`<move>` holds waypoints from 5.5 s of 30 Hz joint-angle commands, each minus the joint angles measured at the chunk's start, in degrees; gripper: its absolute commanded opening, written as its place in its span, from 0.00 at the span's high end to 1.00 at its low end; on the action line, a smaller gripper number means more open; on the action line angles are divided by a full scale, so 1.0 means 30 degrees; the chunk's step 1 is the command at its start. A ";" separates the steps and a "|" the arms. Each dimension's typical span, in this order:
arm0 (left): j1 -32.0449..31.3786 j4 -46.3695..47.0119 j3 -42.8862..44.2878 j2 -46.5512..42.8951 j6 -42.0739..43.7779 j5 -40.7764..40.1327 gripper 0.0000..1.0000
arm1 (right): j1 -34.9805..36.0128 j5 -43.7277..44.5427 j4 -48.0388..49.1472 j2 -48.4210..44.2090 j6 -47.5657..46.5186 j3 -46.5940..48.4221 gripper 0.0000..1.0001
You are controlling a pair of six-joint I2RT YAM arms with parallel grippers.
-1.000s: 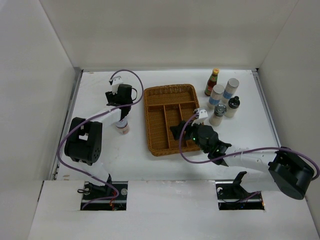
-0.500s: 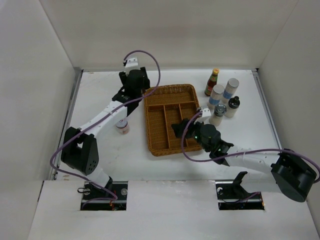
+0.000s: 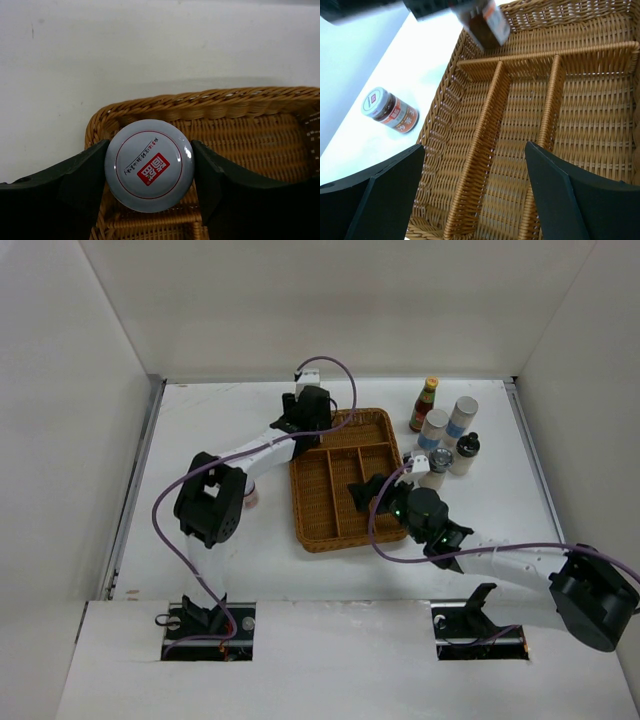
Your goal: Organize the condiment bottles
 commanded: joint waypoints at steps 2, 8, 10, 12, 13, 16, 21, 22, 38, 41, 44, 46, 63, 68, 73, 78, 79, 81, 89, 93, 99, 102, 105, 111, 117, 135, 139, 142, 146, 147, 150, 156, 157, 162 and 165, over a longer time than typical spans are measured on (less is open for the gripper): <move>0.0417 0.1628 0.1230 -0.0525 0.0049 -0.0162 0.65 | -0.0142 0.0130 0.0900 -0.0157 0.0288 -0.0025 0.12; 0.0593 0.1891 0.0559 0.0356 0.0020 -0.0103 0.44 | -0.0171 0.0189 0.0841 -0.0098 0.0288 -0.0025 0.12; 0.0593 0.2328 -0.0026 -0.0023 0.0020 -0.0103 0.27 | -0.0171 0.0217 0.0694 -0.0068 0.0172 0.0092 0.12; 0.0535 0.2827 -0.0700 -0.0870 0.0049 -0.0132 0.14 | -0.0171 0.0218 0.0810 -0.0185 0.0142 0.0034 0.12; 0.0448 0.2945 -0.1081 -0.1513 0.0107 -0.0219 0.10 | -0.0171 0.0218 0.0869 -0.0127 0.0229 -0.0024 0.11; 0.0242 0.3034 -0.2602 -0.3885 0.0254 -0.0366 0.06 | -0.0201 0.0159 0.0665 -0.0010 0.0202 0.0121 0.11; 0.0270 0.2889 -0.8132 -0.9886 0.0079 -0.1827 0.06 | -0.0259 0.0218 0.0783 -0.0156 0.0318 -0.0025 0.11; 0.0416 0.2453 -0.9798 -1.1493 -0.0124 -0.2469 0.06 | -0.0259 0.0218 0.0724 -0.0214 0.0289 0.0004 0.11; 0.1648 -0.3178 -1.5351 -1.5086 -0.2968 -0.3792 0.07 | -0.0113 -0.0134 0.0696 0.0254 0.0230 0.0297 0.06; 0.1852 -0.1601 -1.5936 -1.4383 -0.2968 -0.3913 0.08 | -0.0054 -0.0105 0.0723 0.0021 0.0055 0.0327 0.06; 0.2028 -0.0455 -1.5822 -1.3592 -0.2793 -0.3531 0.13 | -0.0025 -0.0163 0.0812 0.0340 0.0200 0.0297 0.05; 0.2029 -0.0015 -1.5704 -1.3123 -0.2705 -0.3531 0.20 | 0.0033 -0.0192 0.0694 0.0430 0.0085 0.0444 0.06; -0.1599 -0.1186 -0.8302 -1.4416 -0.0479 -0.3300 0.65 | -0.0345 0.1648 0.0608 -0.0595 0.0435 -0.0288 0.16; -0.2922 0.1098 -0.3965 -0.9880 0.0546 -0.1805 0.65 | -0.1281 0.3437 -0.0654 -0.2758 0.1430 -0.1076 0.65; -0.2864 0.1570 0.0606 -0.4664 0.0665 -0.0164 0.65 | -0.1782 0.3351 -0.0799 -0.4491 0.1404 -0.1461 0.71; -0.2776 0.1217 0.3776 -0.0880 0.0986 0.0015 0.65 | -0.1782 0.3265 -0.0654 -0.4549 0.1314 -0.1577 0.57; -0.2689 0.1276 0.4011 -0.0382 0.0987 0.0043 0.65 | -0.1782 0.3439 -0.0654 -0.4724 0.1198 -0.1578 0.55; -0.2513 0.1363 0.4305 0.0498 0.0928 0.0160 0.65 | -0.1782 0.3615 -0.0596 -0.4901 0.1226 -0.1753 0.50; -0.2220 0.2182 0.3898 0.2669 0.0782 0.0308 0.62 | -0.1782 0.3441 -0.0127 -0.5048 0.1109 -0.1871 0.27; -0.2190 0.3238 0.2873 0.2554 0.0811 -0.0394 0.39 | -0.1782 0.3499 -0.0097 -0.5604 0.0700 -0.1842 0.21; -0.2687 0.4495 0.0970 0.0069 0.0811 -0.0368 0.04 | -0.1490 0.3411 -0.0301 -0.6044 0.0173 -0.1374 0.14; -0.3097 0.5784 0.0031 -0.2157 0.0694 0.0743 0.00 | -0.1286 0.3411 -0.0536 -0.6366 -0.0062 -0.0935 0.12; -0.3566 0.6926 -0.1080 -0.4587 0.0664 0.1039 0.00 | -0.1021 0.3616 -0.1149 -0.6776 -0.0384 0.0000 0.16; -0.4181 1.0939 -0.8249 -1.0593 -0.0065 0.0281 0.08 | -0.2012 0.3674 -0.4659 -0.5114 -0.1993 0.4739 0.69; -0.3569 1.2731 -1.7741 -1.5898 -0.3284 -0.1948 0.15 | -0.6375 0.2680 -0.8119 0.0216 -0.3635 1.1185 0.56; -0.0139 1.4811 -2.3204 -1.6463 -0.5751 0.0540 0.10 | -1.1889 0.0101 -1.2958 1.2995 -0.5805 2.2708 0.13; -0.0052 1.5132 -2.3057 -1.5818 -0.5810 0.0835 0.10 | -1.2095 -0.0279 -1.2725 1.3759 -0.5658 2.2739 0.16; 0.0007 1.5280 -2.3086 -1.5699 -0.5810 0.0864 0.10 | -1.2124 -0.0339 -1.2373 1.4140 -0.5716 2.2768 0.24; 0.0007 1.5485 -2.3115 -1.5612 -0.5810 0.0864 0.10 | -1.2358 -0.0280 -1.2139 1.4579 -0.5629 2.3118 0.30; 0.0007 1.5514 -2.3145 -1.5611 -0.5810 0.0951 0.10 | -1.2388 -0.0309 -1.2080 1.4726 -0.5629 2.3265 0.31; 0.0007 1.5515 -2.3174 -1.5728 -0.5810 0.1098 0.10 | -1.2330 -0.0281 -1.2051 1.5049 -0.5717 2.3559 0.36; 0.0036 1.5632 -2.3262 -1.5845 -0.5810 0.1215 0.10 | -1.2300 0.0157 -1.1992 1.5256 -0.6039 2.3795 0.61; 0.0065 1.5632 -2.3262 -1.5816 -0.5810 0.1215 0.10 | -1.2300 0.0391 -1.1904 1.5109 -0.6068 2.3764 0.64; 0.0124 1.5632 -2.3321 -1.5992 -0.5810 0.1274 0.10 | -1.2184 0.1475 -1.0032 1.4144 -0.6799 2.3793 0.70; 0.0212 1.5632 -2.3292 -1.5904 -0.5810 0.1273 0.10 | -1.2008 0.1770 -0.9181 1.3382 -0.7152 2.4201 0.71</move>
